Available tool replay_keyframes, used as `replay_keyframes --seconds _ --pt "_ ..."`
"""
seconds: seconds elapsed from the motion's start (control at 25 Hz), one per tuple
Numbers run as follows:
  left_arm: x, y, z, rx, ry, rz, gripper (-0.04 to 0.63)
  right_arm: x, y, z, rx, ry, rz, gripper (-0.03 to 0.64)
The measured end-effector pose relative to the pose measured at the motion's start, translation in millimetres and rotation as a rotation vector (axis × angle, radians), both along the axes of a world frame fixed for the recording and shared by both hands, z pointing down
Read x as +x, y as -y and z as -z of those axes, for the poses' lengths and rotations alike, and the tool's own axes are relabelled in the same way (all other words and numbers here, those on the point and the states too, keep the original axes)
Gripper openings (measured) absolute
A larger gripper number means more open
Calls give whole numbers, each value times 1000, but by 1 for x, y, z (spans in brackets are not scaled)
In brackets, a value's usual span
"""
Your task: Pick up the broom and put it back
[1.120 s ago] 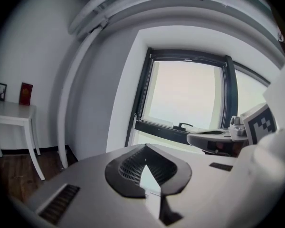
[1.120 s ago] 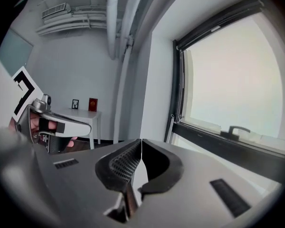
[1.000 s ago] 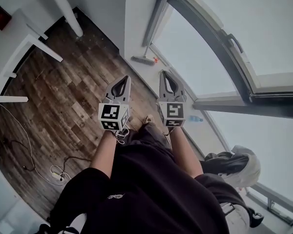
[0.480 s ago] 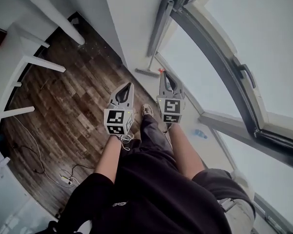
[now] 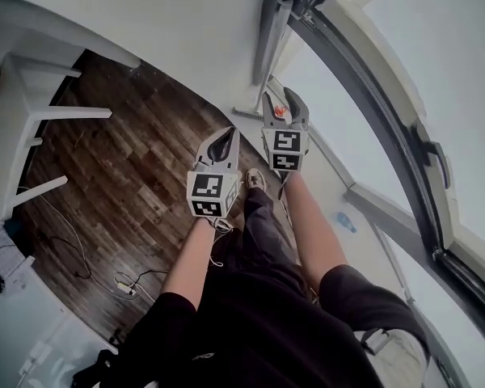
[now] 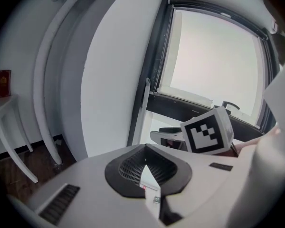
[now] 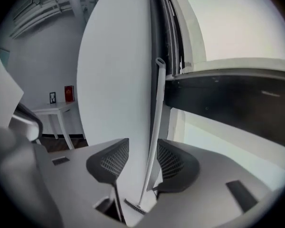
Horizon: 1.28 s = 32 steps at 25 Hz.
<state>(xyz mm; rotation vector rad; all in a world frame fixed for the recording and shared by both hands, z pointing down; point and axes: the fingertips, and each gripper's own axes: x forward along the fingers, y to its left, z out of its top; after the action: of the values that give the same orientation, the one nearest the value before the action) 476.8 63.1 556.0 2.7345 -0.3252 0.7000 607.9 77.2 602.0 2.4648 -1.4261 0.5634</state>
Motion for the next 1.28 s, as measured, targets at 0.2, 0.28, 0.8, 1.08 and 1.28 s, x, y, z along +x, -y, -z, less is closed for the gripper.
replay_keyframes --seconds 0.2,0.28,0.8,1.08,1.28 --pt "7 10 -16 1 43 8 0 35 26 -38 -23 31 -17 186" --pt "6 11 -19 -7 50 24 0 46 34 -54 -36 37 -19 186" --pt "-19 13 -19 -9 85 82 0 91 75 -93 -1 61 -81 174" --pt "-37 10 -9 -7 76 101 0 58 63 -82 10 59 -27 100" --pt "-49 5 -4 7 69 81 0 19 50 -66 11 61 17 100"
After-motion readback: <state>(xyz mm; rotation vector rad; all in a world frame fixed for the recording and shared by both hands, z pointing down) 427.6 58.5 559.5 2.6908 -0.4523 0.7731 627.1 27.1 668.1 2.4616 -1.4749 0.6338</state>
